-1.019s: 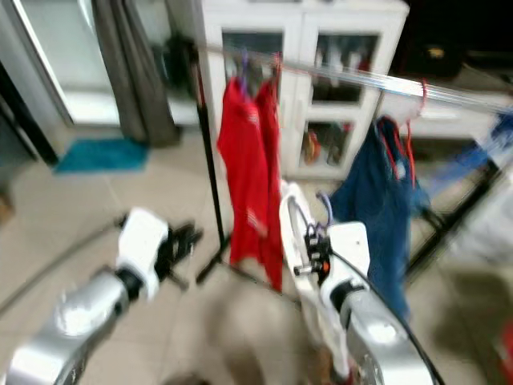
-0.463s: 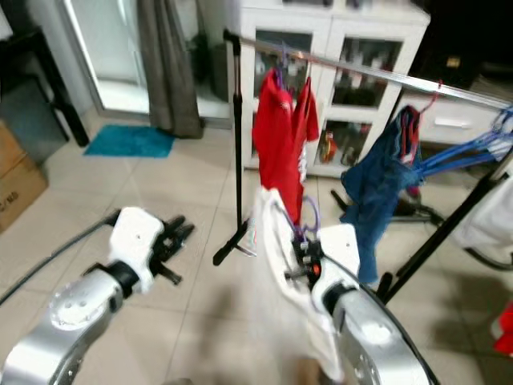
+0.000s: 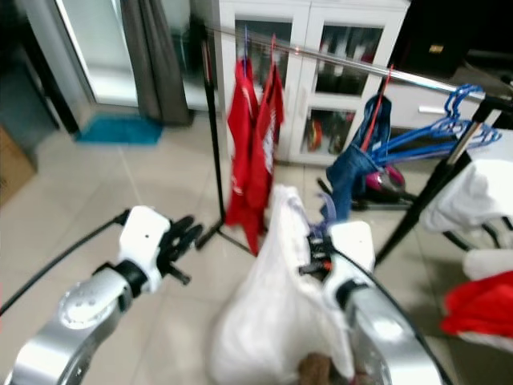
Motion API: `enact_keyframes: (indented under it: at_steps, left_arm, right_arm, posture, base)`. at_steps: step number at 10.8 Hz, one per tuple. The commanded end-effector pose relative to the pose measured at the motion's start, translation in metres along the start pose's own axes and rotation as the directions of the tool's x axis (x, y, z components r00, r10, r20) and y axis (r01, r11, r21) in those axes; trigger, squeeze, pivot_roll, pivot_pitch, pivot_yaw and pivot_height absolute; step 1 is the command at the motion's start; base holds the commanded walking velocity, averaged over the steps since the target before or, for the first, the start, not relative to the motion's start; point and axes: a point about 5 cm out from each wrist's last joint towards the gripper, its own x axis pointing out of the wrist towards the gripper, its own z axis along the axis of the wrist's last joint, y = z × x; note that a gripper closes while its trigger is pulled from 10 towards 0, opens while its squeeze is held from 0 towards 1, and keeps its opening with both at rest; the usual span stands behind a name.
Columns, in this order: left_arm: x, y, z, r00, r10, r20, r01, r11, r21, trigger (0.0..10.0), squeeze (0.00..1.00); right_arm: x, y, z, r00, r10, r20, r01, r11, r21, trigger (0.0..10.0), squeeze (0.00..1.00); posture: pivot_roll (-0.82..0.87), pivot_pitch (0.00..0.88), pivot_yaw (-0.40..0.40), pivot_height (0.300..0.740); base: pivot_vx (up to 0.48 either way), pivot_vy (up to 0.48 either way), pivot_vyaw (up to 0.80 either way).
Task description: Hang hanger
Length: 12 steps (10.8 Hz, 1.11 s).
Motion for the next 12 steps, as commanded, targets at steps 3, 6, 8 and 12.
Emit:
enact_keyframes:
  at_steps: [3, 6, 8, 12]
  left_arm:
    - [0.004, -0.001, 0.010, 0.994, -0.100, 0.046, 0.103, 0.992, -0.069, 10.0, 1.00]
    - [0.021, 0.006, 0.016, 0.994, -0.105, 0.036, 0.106, 0.994, -0.027, 10.0, 1.00]
    - [0.038, 0.009, 0.027, 0.994, -0.092, 0.062, 0.093, 0.996, -0.006, 10.0, 1.00]
    - [0.047, -0.012, 0.043, 0.968, -0.210, 0.139, 0.216, 0.976, -0.024, 10.0, 1.00]
  right_arm:
    - [-0.004, 0.004, 0.021, 0.983, 0.121, 0.136, -0.118, 0.993, -0.031, 10.0, 0.00]
    - [-0.007, 0.006, 0.033, 0.928, 0.279, 0.248, -0.289, 0.957, 0.007, 10.0, 0.00]
    - [-0.009, 0.007, 0.036, 0.880, 0.393, 0.268, -0.404, 0.915, -0.016, 10.0, 0.00]
    - [-0.002, 0.002, 0.036, 0.857, 0.469, 0.214, -0.463, 0.883, -0.080, 10.0, 0.00]
  posture:
    - [0.02, 0.054, 0.003, 0.740]
    - [0.02, 0.050, -0.002, 0.740]
    - [0.01, 0.045, -0.006, 0.740]
    - [0.01, 0.046, -0.017, 0.740]
  base:
    - [0.000, 0.000, 0.00]
    - [0.000, 0.000, 0.00]
    - [0.000, 0.000, 0.00]
    - [0.000, 0.000, 0.00]
